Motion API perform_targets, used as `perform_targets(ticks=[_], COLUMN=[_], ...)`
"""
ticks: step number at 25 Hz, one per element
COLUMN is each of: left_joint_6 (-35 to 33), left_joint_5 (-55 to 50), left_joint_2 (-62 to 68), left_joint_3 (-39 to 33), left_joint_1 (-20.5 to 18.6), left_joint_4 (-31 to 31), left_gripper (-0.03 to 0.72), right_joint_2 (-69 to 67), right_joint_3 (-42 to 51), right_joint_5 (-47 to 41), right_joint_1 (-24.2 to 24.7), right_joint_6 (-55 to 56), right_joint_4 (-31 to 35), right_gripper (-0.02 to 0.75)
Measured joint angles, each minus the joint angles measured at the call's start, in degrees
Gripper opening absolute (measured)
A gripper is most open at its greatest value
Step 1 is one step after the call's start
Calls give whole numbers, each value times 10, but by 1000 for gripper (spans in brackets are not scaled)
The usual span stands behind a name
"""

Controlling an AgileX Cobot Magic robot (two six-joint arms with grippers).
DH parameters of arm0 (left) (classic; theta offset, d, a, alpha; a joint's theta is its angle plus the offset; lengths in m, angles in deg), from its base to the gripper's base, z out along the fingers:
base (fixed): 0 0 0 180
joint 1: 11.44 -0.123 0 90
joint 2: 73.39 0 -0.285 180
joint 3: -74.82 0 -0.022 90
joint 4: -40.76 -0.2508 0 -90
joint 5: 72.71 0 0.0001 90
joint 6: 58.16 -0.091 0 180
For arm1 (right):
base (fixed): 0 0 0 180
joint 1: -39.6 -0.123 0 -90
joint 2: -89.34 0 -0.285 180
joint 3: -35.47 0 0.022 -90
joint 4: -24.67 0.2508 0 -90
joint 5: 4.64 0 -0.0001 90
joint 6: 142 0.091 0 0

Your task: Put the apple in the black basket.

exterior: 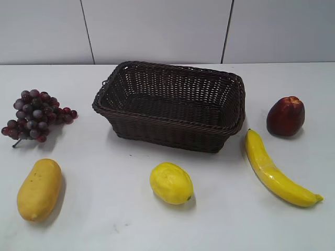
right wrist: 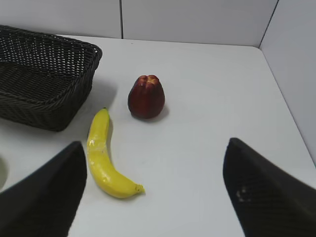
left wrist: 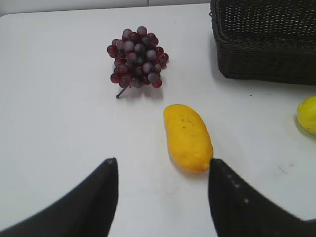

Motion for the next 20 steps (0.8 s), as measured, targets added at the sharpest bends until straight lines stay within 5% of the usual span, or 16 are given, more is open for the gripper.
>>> perform_targets(ticks=[9, 20], left_joint_6=[0, 0], left_joint_5=[0, 0], left_joint_2=[0, 0], left_joint_3=[0, 0], left_joint_1=[0, 0], left_joint_4=[0, 0], left_gripper=[435, 435], right_joint_2=[-279, -717], right_joint_3=[-14, -222], right_joint_5=[147, 139], right_joint_1=[0, 0], right_joint_6=[9, 23], right_joint_4=[12, 23], right_gripper=[677, 677])
